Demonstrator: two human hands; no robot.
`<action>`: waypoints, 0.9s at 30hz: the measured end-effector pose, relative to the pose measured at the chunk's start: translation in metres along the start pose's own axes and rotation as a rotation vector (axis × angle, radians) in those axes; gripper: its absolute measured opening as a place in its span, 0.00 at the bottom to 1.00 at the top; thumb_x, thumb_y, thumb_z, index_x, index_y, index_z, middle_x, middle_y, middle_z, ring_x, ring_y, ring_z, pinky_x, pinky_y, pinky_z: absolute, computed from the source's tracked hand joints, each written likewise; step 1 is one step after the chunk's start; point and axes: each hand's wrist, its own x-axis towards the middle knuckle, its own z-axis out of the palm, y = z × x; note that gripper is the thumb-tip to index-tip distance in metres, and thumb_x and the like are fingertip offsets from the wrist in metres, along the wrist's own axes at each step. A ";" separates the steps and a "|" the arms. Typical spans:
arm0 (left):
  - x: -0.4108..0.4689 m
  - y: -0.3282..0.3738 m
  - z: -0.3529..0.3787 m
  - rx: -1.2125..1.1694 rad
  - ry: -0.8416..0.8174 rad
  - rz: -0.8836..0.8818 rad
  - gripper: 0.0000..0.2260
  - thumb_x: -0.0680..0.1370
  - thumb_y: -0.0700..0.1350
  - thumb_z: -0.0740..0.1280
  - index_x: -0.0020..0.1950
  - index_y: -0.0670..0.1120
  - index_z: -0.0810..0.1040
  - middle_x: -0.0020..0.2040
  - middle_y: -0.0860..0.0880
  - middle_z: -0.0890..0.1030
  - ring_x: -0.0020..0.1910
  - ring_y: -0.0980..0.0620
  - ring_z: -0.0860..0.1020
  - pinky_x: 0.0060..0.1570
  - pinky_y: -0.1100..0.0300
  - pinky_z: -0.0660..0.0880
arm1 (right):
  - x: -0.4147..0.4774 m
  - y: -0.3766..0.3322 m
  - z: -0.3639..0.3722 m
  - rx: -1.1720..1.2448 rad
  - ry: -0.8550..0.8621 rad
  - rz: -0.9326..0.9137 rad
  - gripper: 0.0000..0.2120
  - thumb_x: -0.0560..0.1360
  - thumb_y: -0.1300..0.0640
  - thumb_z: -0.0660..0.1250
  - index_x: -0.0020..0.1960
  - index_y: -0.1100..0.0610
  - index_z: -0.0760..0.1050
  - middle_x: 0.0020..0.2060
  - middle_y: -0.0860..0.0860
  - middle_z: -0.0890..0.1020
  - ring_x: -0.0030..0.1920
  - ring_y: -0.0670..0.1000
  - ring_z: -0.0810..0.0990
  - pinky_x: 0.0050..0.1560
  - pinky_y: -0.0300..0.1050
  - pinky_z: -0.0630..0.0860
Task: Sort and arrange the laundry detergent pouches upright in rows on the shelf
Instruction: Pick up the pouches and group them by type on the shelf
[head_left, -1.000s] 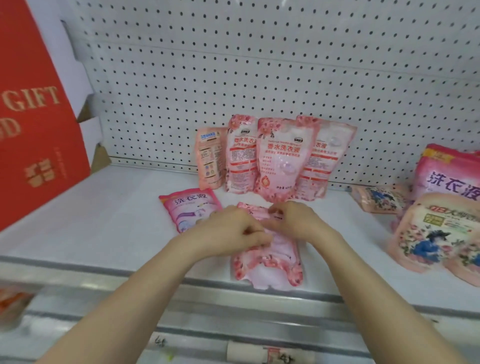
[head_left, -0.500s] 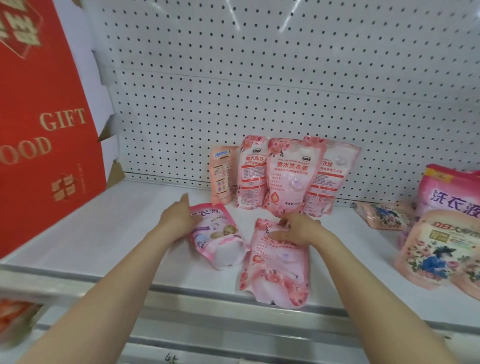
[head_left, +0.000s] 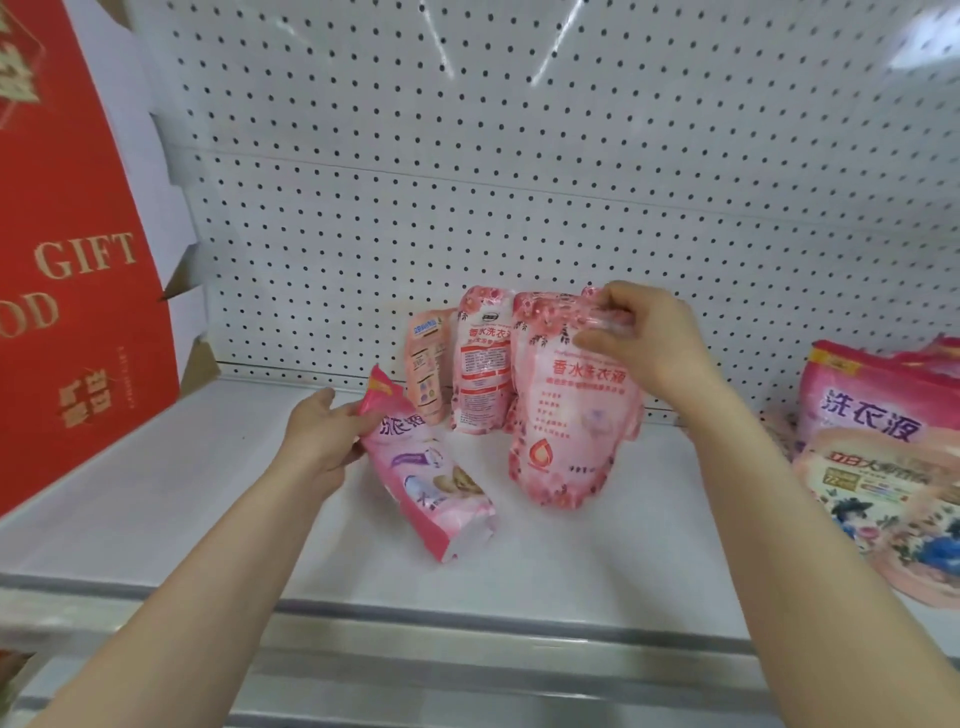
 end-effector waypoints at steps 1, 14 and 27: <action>-0.004 0.003 0.002 -0.030 -0.021 0.033 0.32 0.76 0.28 0.64 0.77 0.41 0.56 0.63 0.42 0.78 0.48 0.48 0.78 0.47 0.53 0.75 | 0.006 -0.002 0.003 -0.037 0.004 -0.016 0.10 0.70 0.55 0.77 0.42 0.50 0.75 0.38 0.42 0.78 0.44 0.49 0.77 0.49 0.46 0.73; -0.015 0.031 0.058 -0.055 -0.007 0.603 0.15 0.77 0.33 0.66 0.52 0.53 0.81 0.50 0.51 0.84 0.50 0.54 0.83 0.51 0.61 0.78 | 0.016 0.041 0.054 -0.019 0.249 -0.219 0.14 0.79 0.54 0.65 0.63 0.54 0.76 0.58 0.50 0.80 0.59 0.51 0.77 0.62 0.50 0.72; 0.003 0.001 0.079 0.123 -0.040 0.672 0.18 0.76 0.31 0.63 0.58 0.53 0.75 0.49 0.57 0.80 0.46 0.58 0.77 0.42 0.73 0.74 | -0.017 0.207 0.041 -0.519 -0.025 0.739 0.31 0.78 0.56 0.60 0.77 0.63 0.54 0.74 0.63 0.62 0.74 0.63 0.61 0.74 0.60 0.61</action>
